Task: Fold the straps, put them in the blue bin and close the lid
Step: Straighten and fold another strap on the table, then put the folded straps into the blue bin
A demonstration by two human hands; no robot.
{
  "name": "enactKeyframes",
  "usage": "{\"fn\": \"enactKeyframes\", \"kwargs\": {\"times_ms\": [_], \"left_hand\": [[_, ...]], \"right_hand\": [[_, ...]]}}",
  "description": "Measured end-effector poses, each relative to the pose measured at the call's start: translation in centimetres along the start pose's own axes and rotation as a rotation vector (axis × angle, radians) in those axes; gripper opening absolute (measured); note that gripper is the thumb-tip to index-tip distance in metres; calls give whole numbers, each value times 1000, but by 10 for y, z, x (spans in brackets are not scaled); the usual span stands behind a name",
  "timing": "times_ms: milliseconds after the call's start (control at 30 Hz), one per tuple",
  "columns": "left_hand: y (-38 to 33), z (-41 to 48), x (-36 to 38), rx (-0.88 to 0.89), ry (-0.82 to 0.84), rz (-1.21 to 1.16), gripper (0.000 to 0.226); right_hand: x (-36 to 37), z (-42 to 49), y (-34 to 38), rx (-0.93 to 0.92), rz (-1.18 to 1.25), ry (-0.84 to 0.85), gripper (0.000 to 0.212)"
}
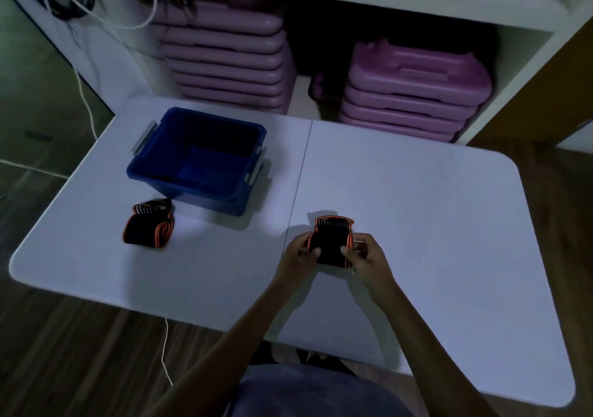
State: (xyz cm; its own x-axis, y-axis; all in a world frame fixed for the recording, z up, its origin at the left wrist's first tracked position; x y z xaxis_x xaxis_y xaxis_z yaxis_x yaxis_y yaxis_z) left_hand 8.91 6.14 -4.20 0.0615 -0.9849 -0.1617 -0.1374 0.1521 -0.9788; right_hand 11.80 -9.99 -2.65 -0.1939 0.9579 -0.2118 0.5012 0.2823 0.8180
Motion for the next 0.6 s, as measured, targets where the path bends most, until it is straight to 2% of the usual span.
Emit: {"fn": "enactKeyframes", "kwargs": {"times_ms": [67,167,233,300,367,433,533,600], "left_hand": [[-29,10,-23,28,-57,34,39],[-80,30,-89,148,-243,162,35],[-113,39,-149,282,-399,349,32],[-123,45,-212,302,-519,564,38],[-112,48,-269,196,-571,773,46],[-81,49,-315,20,-536,902,61],[-33,46,-350,-180,-413,955,78],[-18,42,-352,-189,-392,922,81]], "right_hand": [[1,0,41,-137,-77,-39,19],[9,-3,119,-353,-145,-94,24],[23,-4,169,-468,-176,-86,28],[46,-2,210,-555,-203,-49,30],[78,1,244,-648,-264,-9,30],[117,7,264,-717,-363,42,29],[187,19,268,-729,-500,174,29],[231,29,258,-711,-606,242,32]]}}
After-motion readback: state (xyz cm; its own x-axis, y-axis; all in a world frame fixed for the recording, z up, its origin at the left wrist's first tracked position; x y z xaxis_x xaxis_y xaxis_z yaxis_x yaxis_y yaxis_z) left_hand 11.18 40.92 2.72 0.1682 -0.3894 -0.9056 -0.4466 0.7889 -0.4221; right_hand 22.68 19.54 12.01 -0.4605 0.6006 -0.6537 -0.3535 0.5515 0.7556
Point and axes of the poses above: each hand's wrist, its own z-axis towards the middle knuckle, its own x-axis out of the palm, y = z × x, the point moved 8 cm from there along z, towards the middle knuckle, and after that the axes turned 9 degrees about x, right-handed, at the moved point
